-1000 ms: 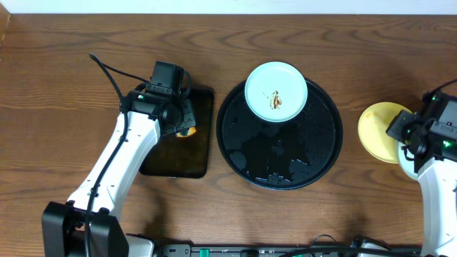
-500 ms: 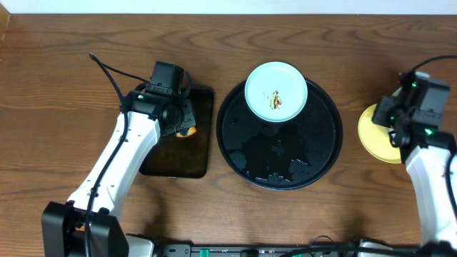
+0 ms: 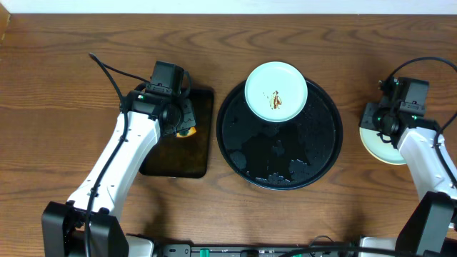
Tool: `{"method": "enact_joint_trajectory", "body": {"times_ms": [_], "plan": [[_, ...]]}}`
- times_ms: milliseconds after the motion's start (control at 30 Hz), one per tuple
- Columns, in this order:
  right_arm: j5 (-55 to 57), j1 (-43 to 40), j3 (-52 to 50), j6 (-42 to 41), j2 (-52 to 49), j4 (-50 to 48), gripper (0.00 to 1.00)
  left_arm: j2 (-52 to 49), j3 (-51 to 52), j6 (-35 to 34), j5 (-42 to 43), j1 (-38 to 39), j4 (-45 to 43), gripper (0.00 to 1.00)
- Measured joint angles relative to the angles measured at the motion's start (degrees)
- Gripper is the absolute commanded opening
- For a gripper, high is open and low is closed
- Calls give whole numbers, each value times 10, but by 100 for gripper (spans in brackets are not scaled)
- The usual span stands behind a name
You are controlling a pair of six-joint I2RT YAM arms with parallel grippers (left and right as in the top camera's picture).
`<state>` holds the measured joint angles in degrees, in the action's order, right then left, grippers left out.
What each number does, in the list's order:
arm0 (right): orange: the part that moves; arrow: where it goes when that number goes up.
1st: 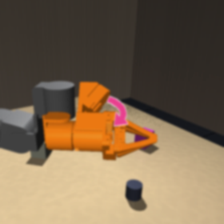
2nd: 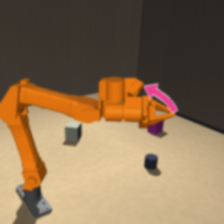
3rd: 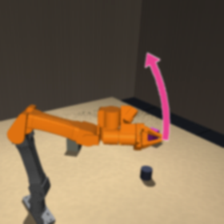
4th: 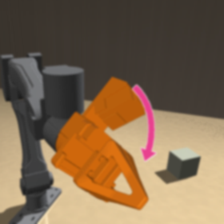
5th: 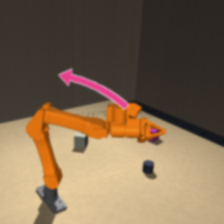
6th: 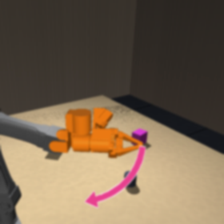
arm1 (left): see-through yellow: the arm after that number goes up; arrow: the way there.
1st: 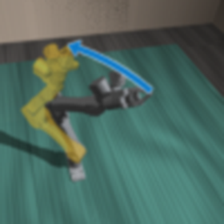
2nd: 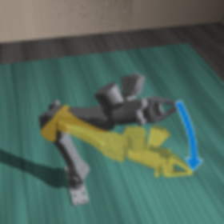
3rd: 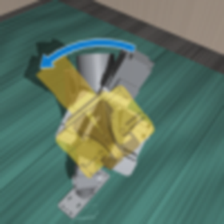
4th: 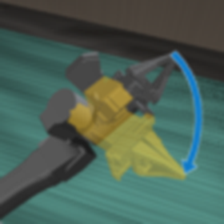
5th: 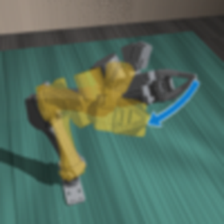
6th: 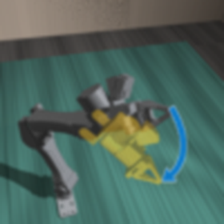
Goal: Clean dirty plates on tray and stack at the side
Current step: 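Move right gripper to the rim of the remaining pale green plate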
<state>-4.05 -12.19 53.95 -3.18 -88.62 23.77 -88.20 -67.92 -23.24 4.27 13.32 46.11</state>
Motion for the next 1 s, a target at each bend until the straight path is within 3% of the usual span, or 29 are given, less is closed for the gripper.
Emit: {"method": "enact_joint_trajectory", "body": {"times_ms": [233,467,633,700,1000], "plan": [[-94,10,0,-1,59,22,29,0,0,0,0,0,0,16],[-139,81,31,1,98,89,36,0,0,0,0,0,0,15],[-146,135,118,2,81,150,37,0,0,0,0,0,0,16],[-147,148,150,3,70,156,37,0,0,0,0,0,0,10],[-129,186,183,2,-23,110,40,0,0,4,0,0,0,8]]}}
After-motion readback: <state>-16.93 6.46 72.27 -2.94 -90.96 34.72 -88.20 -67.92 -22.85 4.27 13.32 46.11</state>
